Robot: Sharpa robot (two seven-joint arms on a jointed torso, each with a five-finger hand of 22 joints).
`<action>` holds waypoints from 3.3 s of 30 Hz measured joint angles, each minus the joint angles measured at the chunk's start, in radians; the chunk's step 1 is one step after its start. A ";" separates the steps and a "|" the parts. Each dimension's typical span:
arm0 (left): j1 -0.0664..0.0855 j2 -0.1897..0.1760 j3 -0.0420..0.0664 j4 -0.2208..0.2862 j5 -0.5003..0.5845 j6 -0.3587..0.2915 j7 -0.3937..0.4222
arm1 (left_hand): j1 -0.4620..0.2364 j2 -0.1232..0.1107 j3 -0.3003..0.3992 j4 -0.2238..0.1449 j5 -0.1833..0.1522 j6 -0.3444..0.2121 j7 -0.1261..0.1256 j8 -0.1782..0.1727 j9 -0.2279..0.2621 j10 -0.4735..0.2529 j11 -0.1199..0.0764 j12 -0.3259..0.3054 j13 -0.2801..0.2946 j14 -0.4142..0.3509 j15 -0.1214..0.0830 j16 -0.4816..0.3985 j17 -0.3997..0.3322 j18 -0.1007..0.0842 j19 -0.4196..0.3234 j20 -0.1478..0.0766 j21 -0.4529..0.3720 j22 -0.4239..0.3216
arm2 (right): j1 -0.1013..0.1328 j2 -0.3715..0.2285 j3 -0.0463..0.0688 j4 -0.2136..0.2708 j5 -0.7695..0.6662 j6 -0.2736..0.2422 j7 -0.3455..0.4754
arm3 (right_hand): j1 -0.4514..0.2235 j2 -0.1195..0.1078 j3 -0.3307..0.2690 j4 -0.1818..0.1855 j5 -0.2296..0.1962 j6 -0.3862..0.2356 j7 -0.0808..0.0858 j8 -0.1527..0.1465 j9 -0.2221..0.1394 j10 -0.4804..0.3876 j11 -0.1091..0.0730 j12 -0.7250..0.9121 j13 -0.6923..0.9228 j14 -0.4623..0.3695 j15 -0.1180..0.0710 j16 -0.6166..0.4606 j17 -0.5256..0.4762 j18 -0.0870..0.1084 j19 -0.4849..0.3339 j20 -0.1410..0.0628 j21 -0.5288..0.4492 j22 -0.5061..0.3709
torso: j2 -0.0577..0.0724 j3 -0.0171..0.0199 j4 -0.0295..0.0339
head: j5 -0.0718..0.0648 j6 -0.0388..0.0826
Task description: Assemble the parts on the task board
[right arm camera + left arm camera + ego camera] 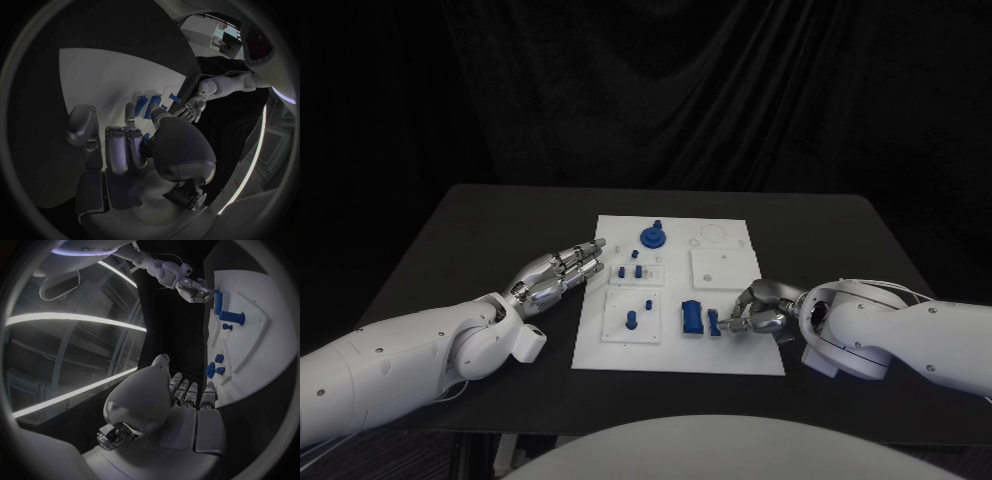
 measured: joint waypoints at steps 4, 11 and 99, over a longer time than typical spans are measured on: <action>-0.001 0.000 0.000 0.000 0.000 0.000 0.000 | 0.000 0.000 0.000 0.000 0.000 0.000 0.000 0.000 0.000 0.000 0.000 0.000 0.000 0.000 0.000 0.000 0.000 0.000 0.000 0.000 0.000 0.000 | -0.009 -0.005 0.000 0.006 -0.072 0.000 0.004 | 0.018 0.011 -0.035 0.018 -0.019 -0.031 -0.020 0.124 0.100 -0.001 -0.016 0.000 0.000 -0.003 -0.015 0.000 0.000 0.000 0.004 -0.014 0.000 0.000 | 0.000 0.0004 -0.0010 | 0.000 0.000; -0.002 0.000 0.000 0.000 0.000 0.001 0.000 | 0.000 0.000 0.000 0.000 0.000 0.000 0.000 0.000 0.000 0.000 0.000 0.000 0.000 0.000 0.007 0.000 0.000 0.000 0.004 0.004 0.000 0.000 | -0.022 -0.003 0.000 0.005 -0.135 0.000 0.008 | 0.031 0.016 -0.066 0.038 -0.037 -0.054 -0.043 0.264 0.222 0.000 -0.035 0.000 0.000 -0.002 -0.031 0.000 0.000 0.000 0.007 -0.028 0.000 0.000 | 0.001 0.0005 -0.0018 | 0.003 0.000; -0.004 -0.006 0.000 0.008 -0.018 -0.025 0.022 | 0.002 -0.009 0.011 -0.011 0.037 0.049 0.005 0.019 0.006 0.020 -0.005 0.046 0.007 0.000 0.000 0.000 0.000 0.000 0.003 -0.008 0.000 0.000 | -0.006 -0.034 0.002 0.029 -0.180 -0.164 0.090 | 0.076 0.022 -0.125 0.061 -0.061 -0.056 -0.065 0.325 0.306 0.000 -0.057 0.000 0.000 -0.003 -0.046 0.000 0.000 0.000 0.007 -0.050 -0.003 0.001 | -0.003 0.0005 -0.0021 | 0.007 0.000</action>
